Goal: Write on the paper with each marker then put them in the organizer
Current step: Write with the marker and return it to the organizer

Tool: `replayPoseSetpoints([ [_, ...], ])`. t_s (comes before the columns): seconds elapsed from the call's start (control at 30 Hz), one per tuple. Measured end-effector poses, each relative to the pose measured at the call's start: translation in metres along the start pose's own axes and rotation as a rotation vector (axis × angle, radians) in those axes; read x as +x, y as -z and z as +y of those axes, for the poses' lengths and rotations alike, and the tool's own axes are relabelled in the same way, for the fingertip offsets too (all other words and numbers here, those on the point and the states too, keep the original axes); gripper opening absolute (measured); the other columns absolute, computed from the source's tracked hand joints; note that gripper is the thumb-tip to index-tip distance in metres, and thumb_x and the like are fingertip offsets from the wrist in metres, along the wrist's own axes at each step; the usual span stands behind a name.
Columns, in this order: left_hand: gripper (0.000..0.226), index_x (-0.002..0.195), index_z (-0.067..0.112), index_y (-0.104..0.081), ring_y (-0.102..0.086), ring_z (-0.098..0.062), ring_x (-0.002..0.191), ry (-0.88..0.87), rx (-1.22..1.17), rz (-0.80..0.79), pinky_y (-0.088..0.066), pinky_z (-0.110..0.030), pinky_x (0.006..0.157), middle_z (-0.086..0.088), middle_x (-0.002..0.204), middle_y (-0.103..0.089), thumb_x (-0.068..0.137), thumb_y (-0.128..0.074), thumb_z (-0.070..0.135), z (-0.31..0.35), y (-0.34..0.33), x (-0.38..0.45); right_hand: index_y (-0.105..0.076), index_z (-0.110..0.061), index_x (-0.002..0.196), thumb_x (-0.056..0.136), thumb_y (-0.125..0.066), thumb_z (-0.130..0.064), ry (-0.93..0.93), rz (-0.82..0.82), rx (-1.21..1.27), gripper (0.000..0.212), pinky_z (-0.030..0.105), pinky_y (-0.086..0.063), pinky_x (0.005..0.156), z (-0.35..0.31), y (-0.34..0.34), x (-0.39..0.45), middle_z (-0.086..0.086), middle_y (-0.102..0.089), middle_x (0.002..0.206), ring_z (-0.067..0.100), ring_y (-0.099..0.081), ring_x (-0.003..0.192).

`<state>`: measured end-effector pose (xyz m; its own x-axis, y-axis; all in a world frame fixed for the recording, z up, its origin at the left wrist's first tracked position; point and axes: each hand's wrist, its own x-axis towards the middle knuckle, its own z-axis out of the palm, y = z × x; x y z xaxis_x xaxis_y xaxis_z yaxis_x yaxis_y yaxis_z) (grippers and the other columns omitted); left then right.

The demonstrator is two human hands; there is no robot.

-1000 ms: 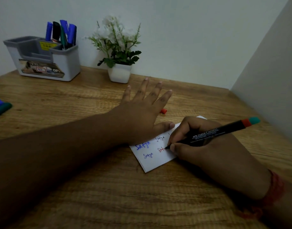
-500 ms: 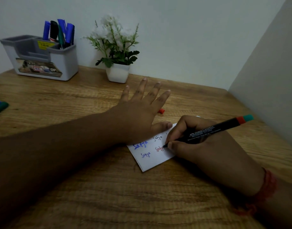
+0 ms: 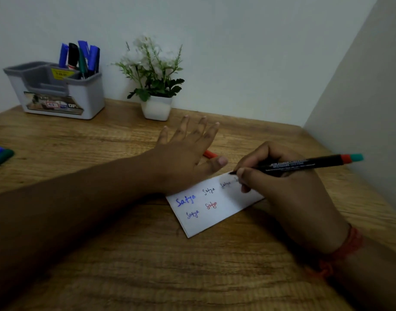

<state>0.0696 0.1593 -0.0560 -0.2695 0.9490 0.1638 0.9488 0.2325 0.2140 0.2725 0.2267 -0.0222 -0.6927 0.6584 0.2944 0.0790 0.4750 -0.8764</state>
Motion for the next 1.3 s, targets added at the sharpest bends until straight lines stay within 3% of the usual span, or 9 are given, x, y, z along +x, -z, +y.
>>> replayPoseSetpoints([
  [0.2,0.080,0.146,0.044,0.025,0.035,-0.017,0.141,-0.012,0.074,0.018,0.012,-0.057,0.116,0.014,0.158,0.030,0.082,-0.004,0.083,-0.017,0.003,0.006,-0.066,-0.005,0.085,0.086,-0.070,-0.005,0.088,0.111,0.038,0.004,0.021,-0.056,0.065,-0.001,0.006,0.025,0.004,-0.073,0.080,0.010,-0.069,0.068],
  [0.37,0.074,0.151,0.043,0.013,0.028,-0.015,0.144,0.002,0.017,-0.051,0.010,-0.053,0.119,0.013,0.162,0.017,0.095,-0.031,0.063,-0.019,0.008,0.006,-0.064,-0.006,0.088,0.087,-0.071,-0.006,0.144,0.104,-0.090,0.006,0.026,-0.057,0.070,0.009,0.014,0.059,0.010,-0.073,0.084,0.017,-0.072,0.074],
  [0.6,0.053,0.149,0.035,-0.032,-0.002,-0.008,0.150,-0.064,-0.089,0.028,0.005,-0.049,0.121,0.013,0.161,-0.021,0.099,-0.048,0.041,-0.015,0.008,0.009,-0.069,-0.018,0.099,0.087,-0.074,-0.008,0.219,-0.069,-0.181,0.016,0.019,-0.053,0.080,0.033,0.023,0.064,-0.011,-0.071,0.100,0.004,-0.067,0.095],
  [0.73,0.038,0.136,0.033,-0.053,-0.038,0.000,0.133,-0.105,-0.086,0.095,-0.004,-0.054,0.120,0.018,0.136,-0.054,0.098,-0.052,0.038,-0.013,0.007,0.010,-0.073,-0.025,0.101,0.089,-0.071,-0.011,0.154,-0.142,-0.152,0.019,0.036,-0.058,0.090,0.031,0.022,0.059,-0.008,-0.072,0.106,0.007,-0.068,0.101],
  [0.8,0.029,0.123,0.034,-0.063,-0.050,0.001,0.113,-0.141,-0.083,0.126,-0.025,-0.054,0.114,0.019,0.119,-0.059,0.095,-0.055,0.040,-0.013,0.007,0.011,-0.074,-0.028,0.099,0.089,-0.070,-0.013,0.105,-0.150,-0.135,0.018,0.039,-0.057,0.093,0.028,0.022,0.058,-0.009,-0.073,0.105,0.005,-0.068,0.100],
  [0.9,0.018,0.109,0.033,-0.069,-0.053,-0.001,0.093,-0.157,-0.125,0.154,-0.049,-0.036,0.086,0.015,0.101,-0.060,0.092,-0.062,0.036,-0.009,0.010,0.011,-0.074,-0.027,0.096,0.087,-0.072,-0.014,0.062,-0.142,-0.103,0.016,0.043,-0.057,0.093,0.026,0.020,0.058,-0.006,-0.075,0.101,0.010,-0.071,0.097],
  [1.0,0.012,0.101,0.034,-0.070,-0.053,-0.001,0.089,-0.157,-0.130,0.164,-0.047,-0.029,0.078,0.016,0.097,-0.060,0.092,-0.064,0.028,-0.007,0.009,0.009,-0.074,-0.023,0.093,0.085,-0.074,-0.012,0.041,-0.130,-0.055,0.013,0.049,-0.057,0.093,0.025,0.020,0.057,0.002,-0.077,0.096,0.019,-0.074,0.095],
  [1.17,0.024,0.087,0.039,-0.062,-0.054,0.006,0.091,-0.085,-0.260,0.274,-0.038,-0.008,0.070,0.023,0.089,-0.061,0.094,-0.060,0.016,-0.007,0.013,0.006,-0.072,-0.008,0.094,0.088,-0.070,-0.002,-0.004,-0.111,0.141,0.009,0.036,-0.061,0.090,0.022,0.022,0.056,0.010,-0.079,0.091,0.020,-0.078,0.087],
  [1.3,0.022,0.092,0.041,-0.060,-0.053,0.008,0.092,-0.085,-0.256,0.223,-0.036,-0.006,0.068,0.025,0.091,-0.060,0.095,-0.059,0.019,-0.009,0.011,0.004,-0.072,-0.007,0.093,0.089,-0.069,-0.001,-0.017,-0.111,0.163,0.008,0.035,-0.062,0.088,0.021,0.020,0.054,0.011,-0.079,0.090,0.021,-0.078,0.087],
])
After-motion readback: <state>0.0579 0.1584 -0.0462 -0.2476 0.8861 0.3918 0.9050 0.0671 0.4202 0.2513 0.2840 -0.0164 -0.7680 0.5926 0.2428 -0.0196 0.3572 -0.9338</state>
